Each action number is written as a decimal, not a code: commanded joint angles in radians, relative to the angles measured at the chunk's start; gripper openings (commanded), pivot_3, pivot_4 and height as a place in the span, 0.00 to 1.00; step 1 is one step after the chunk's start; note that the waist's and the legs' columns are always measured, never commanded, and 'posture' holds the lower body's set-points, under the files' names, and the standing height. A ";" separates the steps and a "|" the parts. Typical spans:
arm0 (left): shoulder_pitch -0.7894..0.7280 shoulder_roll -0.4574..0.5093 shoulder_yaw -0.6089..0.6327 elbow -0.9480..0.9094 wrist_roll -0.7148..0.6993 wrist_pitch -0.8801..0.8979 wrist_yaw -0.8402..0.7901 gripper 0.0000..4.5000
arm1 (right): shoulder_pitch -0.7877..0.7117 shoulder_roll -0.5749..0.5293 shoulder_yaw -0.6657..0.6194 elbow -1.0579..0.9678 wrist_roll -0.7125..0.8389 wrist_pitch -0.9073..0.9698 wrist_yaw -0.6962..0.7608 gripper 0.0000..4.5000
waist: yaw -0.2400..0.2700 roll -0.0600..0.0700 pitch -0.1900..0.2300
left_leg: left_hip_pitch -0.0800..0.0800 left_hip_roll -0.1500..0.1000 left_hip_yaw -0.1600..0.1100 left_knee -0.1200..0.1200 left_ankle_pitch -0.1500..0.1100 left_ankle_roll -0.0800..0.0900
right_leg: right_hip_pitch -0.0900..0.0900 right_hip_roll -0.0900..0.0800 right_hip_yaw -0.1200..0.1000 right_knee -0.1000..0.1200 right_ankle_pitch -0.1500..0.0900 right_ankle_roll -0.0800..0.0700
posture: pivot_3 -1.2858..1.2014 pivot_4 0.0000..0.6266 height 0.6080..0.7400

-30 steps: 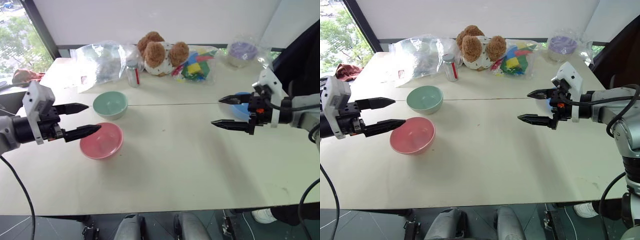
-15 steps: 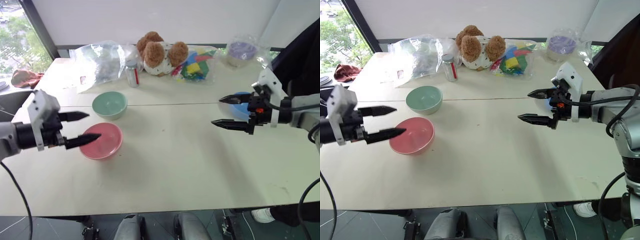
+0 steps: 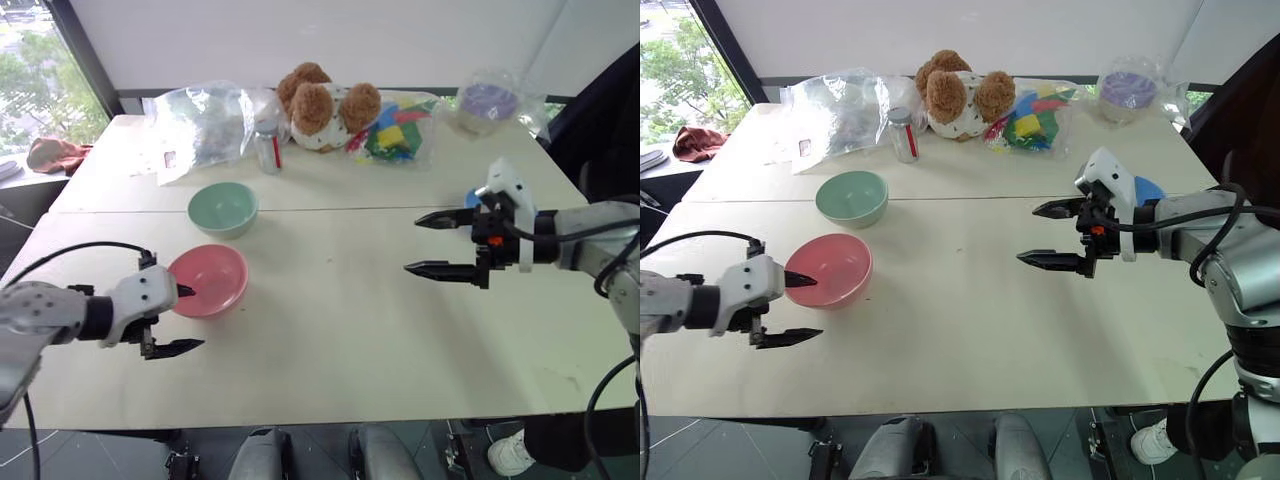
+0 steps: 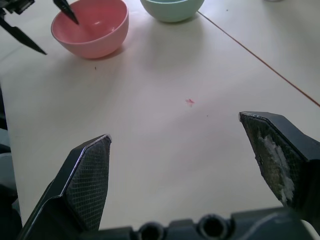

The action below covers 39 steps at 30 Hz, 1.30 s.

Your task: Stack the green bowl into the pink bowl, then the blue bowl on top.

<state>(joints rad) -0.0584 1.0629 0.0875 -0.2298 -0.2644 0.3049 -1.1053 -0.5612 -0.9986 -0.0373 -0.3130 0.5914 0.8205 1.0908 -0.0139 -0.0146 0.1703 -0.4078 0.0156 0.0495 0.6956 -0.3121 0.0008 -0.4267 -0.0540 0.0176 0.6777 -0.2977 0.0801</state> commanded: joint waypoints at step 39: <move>-0.842 -0.480 -0.556 0.500 0.301 -0.605 -0.344 0.91 | 0.143 -0.099 -0.227 -0.145 0.076 0.065 -0.113 1.00 | 0.002 0.000 0.000 | 0.000 0.001 0.000 0.004 0.000 0.001 | 0.001 0.007 0.002 0.002 0.000 0.001 | 0.52 0.24 1.00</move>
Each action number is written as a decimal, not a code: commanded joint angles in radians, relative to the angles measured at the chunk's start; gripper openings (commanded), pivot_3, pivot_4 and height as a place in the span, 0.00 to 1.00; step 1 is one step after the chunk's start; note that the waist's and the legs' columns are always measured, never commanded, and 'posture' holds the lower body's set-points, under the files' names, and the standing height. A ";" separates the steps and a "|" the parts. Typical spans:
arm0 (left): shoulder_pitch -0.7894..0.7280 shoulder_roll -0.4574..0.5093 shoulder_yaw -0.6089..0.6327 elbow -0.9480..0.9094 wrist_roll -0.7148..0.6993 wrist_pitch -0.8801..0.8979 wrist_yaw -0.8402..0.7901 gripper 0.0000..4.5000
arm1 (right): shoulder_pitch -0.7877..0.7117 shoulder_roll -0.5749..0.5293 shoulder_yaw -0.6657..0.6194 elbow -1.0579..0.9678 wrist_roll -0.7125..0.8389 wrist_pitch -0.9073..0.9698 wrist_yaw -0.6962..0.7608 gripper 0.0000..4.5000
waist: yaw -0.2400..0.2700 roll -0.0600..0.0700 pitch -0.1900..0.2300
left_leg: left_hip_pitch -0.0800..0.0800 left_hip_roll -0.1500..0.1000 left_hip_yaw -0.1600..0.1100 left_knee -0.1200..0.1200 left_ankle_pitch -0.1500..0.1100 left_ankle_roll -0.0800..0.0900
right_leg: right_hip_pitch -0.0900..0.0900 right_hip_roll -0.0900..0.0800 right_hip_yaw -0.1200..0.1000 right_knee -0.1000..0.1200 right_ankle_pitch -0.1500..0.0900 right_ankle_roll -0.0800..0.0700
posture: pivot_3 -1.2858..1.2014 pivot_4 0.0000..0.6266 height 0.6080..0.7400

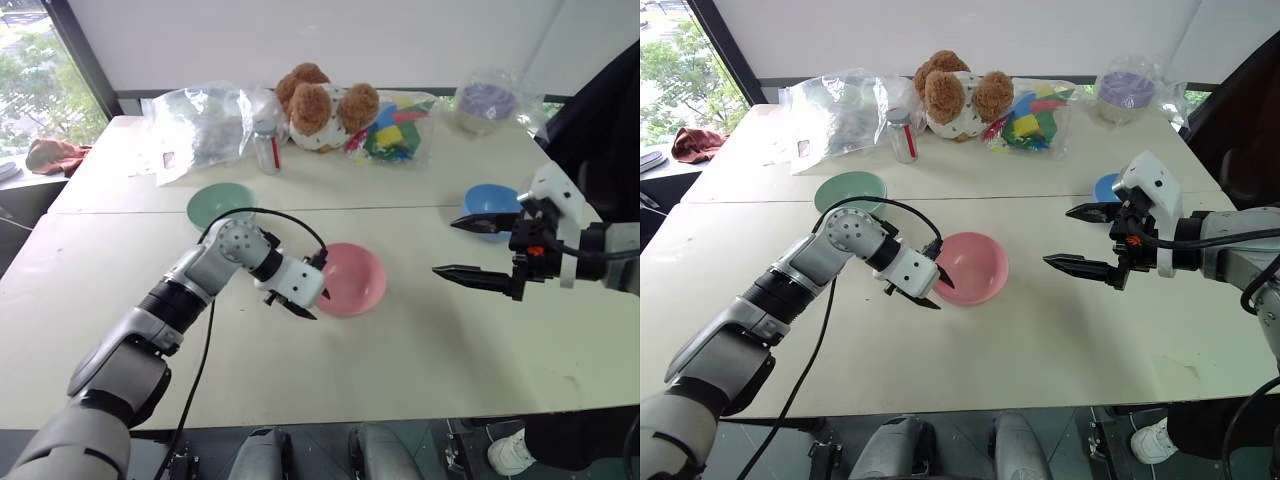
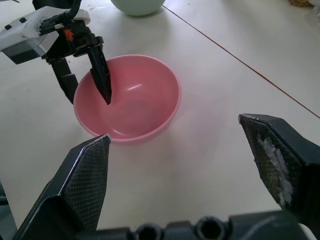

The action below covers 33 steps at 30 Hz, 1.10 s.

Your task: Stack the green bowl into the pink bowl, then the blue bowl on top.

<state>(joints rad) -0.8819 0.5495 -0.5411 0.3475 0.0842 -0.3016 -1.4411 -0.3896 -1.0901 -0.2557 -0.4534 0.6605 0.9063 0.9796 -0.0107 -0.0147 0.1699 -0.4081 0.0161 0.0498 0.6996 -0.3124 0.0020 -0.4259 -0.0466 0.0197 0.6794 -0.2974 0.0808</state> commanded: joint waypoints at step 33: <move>-0.059 0.188 0.372 0.612 0.058 0.008 0.431 0.81 | -0.148 -0.042 -0.019 -0.004 0.135 0.027 0.015 1.00 | 0.015 -0.001 0.000 | -0.001 0.000 0.000 0.000 0.000 0.000 | -0.001 -0.002 -0.003 0.001 0.000 0.000 | 0.52 0.24 1.00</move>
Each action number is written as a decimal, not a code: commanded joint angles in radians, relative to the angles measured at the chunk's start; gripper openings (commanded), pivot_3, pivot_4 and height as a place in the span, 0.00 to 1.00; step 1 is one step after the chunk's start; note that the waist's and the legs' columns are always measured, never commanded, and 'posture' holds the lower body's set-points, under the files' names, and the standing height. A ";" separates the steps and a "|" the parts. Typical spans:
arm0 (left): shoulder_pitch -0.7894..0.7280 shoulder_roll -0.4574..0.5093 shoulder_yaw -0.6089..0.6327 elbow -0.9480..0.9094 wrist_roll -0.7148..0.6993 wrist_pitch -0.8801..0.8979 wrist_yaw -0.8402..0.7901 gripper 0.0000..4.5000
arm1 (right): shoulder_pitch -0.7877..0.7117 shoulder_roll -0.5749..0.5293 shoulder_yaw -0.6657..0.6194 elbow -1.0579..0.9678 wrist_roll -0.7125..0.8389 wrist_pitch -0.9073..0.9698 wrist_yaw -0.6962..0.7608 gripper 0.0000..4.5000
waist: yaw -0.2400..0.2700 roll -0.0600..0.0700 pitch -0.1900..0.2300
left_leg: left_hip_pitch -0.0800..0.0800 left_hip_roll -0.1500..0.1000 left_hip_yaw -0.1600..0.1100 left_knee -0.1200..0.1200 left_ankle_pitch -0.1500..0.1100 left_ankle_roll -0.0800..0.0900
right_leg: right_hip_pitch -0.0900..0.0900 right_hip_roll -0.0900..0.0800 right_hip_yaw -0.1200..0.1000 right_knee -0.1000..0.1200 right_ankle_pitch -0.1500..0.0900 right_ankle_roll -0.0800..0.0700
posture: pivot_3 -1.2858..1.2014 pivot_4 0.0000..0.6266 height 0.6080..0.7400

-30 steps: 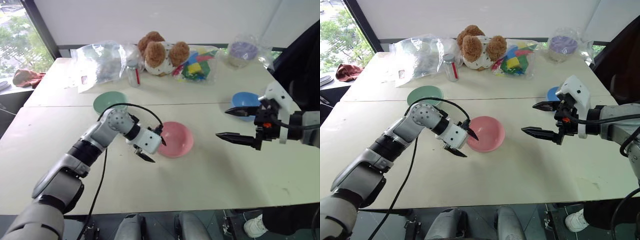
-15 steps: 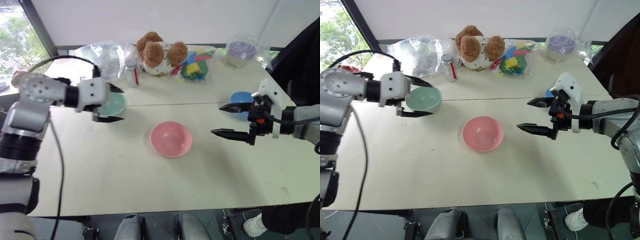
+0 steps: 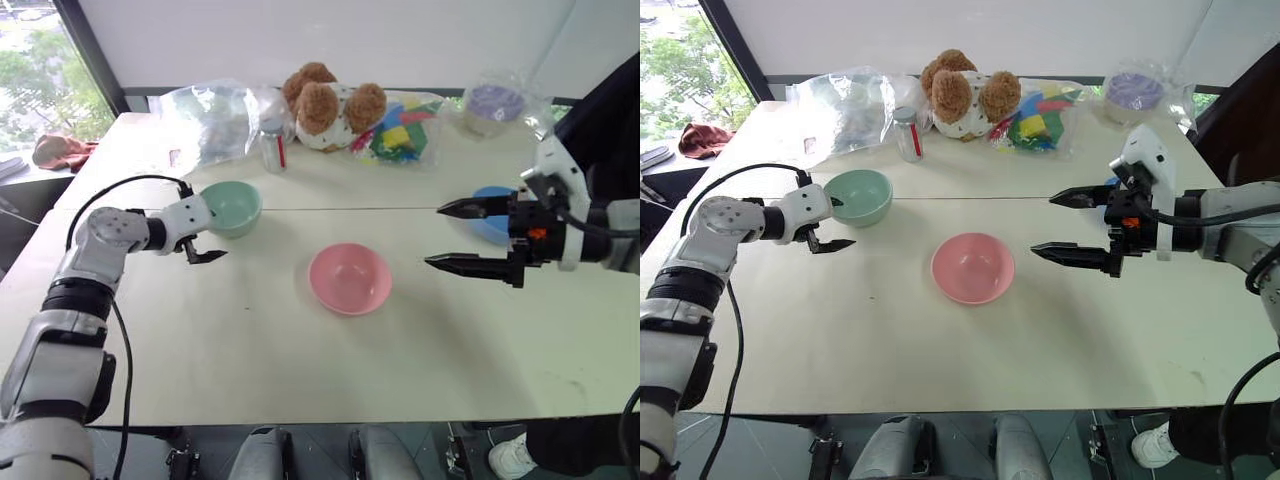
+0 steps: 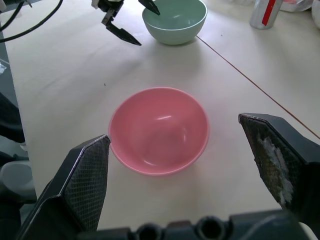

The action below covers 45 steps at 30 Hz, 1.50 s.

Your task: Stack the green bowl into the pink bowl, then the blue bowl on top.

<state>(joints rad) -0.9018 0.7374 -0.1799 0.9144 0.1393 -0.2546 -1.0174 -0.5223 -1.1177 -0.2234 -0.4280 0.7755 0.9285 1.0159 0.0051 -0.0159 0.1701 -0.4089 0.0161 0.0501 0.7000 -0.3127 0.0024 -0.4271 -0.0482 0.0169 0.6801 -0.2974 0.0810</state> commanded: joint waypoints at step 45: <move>-0.383 -0.090 -0.738 -0.412 -0.494 -0.174 -0.597 0.32 | 0.137 -0.065 -0.178 -0.087 0.007 0.000 -0.082 1.00 | -0.016 0.001 0.000 | 0.000 0.000 0.000 0.000 0.000 0.000 | 0.000 0.003 0.003 0.000 0.000 0.000 | 0.52 0.24 1.00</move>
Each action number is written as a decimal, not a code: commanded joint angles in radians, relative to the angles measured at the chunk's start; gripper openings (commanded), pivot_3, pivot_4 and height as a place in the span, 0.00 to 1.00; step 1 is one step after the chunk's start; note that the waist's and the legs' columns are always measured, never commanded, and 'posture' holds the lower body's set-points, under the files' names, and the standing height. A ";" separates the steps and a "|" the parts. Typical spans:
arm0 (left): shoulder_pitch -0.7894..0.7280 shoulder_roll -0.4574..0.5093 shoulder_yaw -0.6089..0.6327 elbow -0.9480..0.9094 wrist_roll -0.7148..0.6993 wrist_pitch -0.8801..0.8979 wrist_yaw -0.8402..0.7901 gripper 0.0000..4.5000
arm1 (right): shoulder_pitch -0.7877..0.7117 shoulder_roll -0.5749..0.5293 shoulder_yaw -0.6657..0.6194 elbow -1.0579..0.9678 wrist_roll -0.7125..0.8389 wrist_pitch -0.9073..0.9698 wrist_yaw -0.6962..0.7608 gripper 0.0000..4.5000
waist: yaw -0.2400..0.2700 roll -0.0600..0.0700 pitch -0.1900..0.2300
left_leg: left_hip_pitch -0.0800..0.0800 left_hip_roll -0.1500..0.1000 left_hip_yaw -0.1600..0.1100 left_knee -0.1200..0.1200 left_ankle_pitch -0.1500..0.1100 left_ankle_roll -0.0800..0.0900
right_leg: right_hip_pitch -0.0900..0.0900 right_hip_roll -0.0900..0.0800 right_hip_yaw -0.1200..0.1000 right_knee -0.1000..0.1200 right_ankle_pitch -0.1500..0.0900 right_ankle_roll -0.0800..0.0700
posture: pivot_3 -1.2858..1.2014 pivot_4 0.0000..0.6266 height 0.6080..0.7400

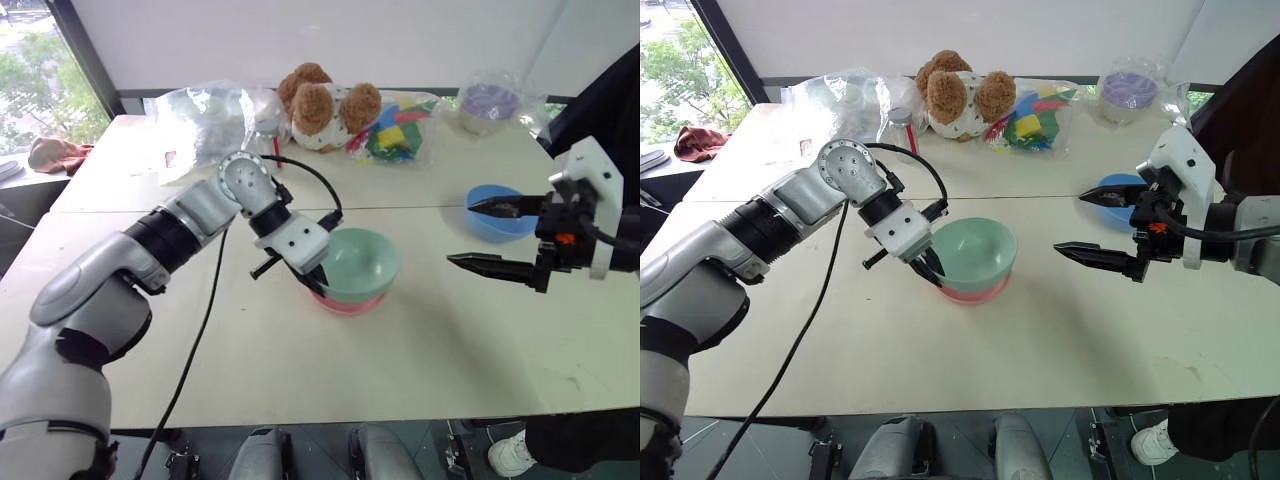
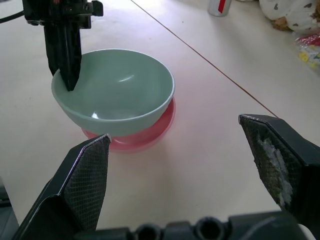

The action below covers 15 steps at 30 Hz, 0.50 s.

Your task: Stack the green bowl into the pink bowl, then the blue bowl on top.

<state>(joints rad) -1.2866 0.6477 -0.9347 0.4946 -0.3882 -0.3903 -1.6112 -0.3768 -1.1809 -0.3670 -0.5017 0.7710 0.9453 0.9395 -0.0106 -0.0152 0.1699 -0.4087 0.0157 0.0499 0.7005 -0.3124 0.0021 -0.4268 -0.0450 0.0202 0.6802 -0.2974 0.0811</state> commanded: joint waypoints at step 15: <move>-0.062 0.012 0.552 0.121 -0.079 0.391 0.080 0.99 | -0.017 0.024 0.101 0.119 -0.146 -0.116 -0.062 1.00 | -0.013 -0.001 0.000 | -0.001 0.000 0.000 0.001 0.000 0.001 | 0.000 0.001 -0.001 0.000 0.000 0.000 | 0.52 0.24 1.00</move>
<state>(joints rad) -1.3500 0.6304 -0.4593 0.6285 -0.4365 -0.0726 -1.5394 -0.3737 -1.1582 -0.2804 -0.4138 0.6673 0.8591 0.8955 -0.0233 -0.0159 0.1703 -0.4080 0.0158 0.0505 0.7001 -0.3128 0.0028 -0.4271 -0.0441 0.0199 0.6801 -0.2976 0.0815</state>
